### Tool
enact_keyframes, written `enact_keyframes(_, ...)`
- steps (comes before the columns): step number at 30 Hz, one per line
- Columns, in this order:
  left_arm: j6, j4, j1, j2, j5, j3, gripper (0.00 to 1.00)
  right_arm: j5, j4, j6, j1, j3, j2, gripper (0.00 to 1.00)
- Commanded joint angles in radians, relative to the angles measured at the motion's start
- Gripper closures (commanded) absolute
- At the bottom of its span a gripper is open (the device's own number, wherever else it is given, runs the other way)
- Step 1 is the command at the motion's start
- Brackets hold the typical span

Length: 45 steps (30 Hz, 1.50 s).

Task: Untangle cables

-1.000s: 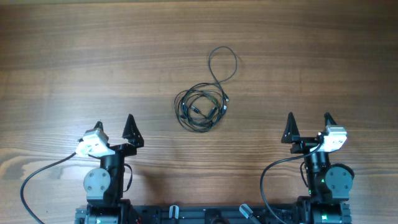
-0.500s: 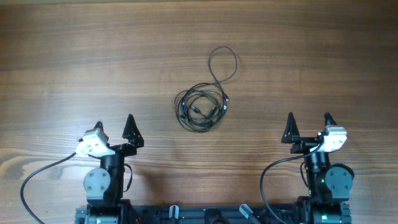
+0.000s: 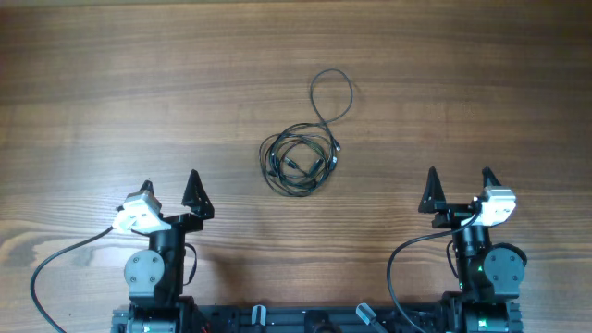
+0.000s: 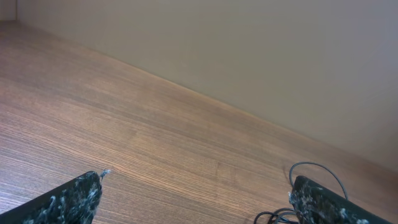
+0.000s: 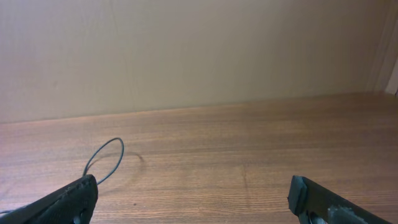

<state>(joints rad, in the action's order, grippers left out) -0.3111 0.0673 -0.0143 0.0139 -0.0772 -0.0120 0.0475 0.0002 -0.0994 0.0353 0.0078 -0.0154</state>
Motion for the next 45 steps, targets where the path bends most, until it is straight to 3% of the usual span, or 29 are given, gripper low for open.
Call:
enact_keyframes(1, 0.019, 0.000, -0.004, -0.009, 0.009, 0.006, 0.00, 0.001, 0.001, 0.014, -0.005, -0.003, 0.002, 0.00)
enact_keyframes(13, 0.011, -0.045, -0.004, -0.009, -0.030, 0.006, 0.00, 0.001, 0.001, 0.014, -0.005, -0.003, 0.002, 0.00)
enact_keyframes(15, 0.009, -0.092, -0.004, -0.009, 0.039, 0.006, 0.00, 0.001, 0.001, 0.014, -0.005, -0.003, 0.002, 0.00)
enact_keyframes(20, 0.013, -0.287, -0.004, -0.009, 0.391, -0.015, 0.00, 0.001, 0.001, 0.014, -0.005, -0.003, 0.002, 0.00)
enact_keyframes(24, 0.048, 0.029, 0.002, 0.049, 0.435, -0.271, 0.00, 0.001, 0.001, 0.014, -0.005, -0.003, 0.002, 0.00)
enact_keyframes(30, 0.095, 0.465, -0.001, 0.490, 0.484, -0.676, 0.00, 0.001, 0.083, 0.014, -0.005, -0.003, 0.002, 0.00)
enact_keyframes(33, 0.094, 0.473, -0.001, 0.713, 0.635, -0.728, 0.00, 0.164, 0.113, -0.201, -0.005, -0.003, 0.002, 0.00)
enact_keyframes(36, 0.089, 0.425, -0.002, 0.872, 0.716, -0.728, 0.00, 0.195, 0.245, -0.314, -0.005, -0.003, 0.002, 0.00)
enact_keyframes(38, 0.076, 0.342, -0.002, 1.058, 0.842, -0.729, 0.00, 0.283, 0.461, -0.164, -0.005, 0.015, 0.002, 0.00)
enact_keyframes(42, 0.061, 0.357, -0.069, 1.281, 0.816, -0.748, 0.00, 0.167, 0.284, -0.006, -0.005, 0.203, -0.037, 0.00)
enact_keyframes(45, 0.016, 0.376, -0.167, 1.394, 0.661, -0.793, 0.00, 0.124, 0.027, 0.079, -0.005, 0.418, -0.181, 0.00)
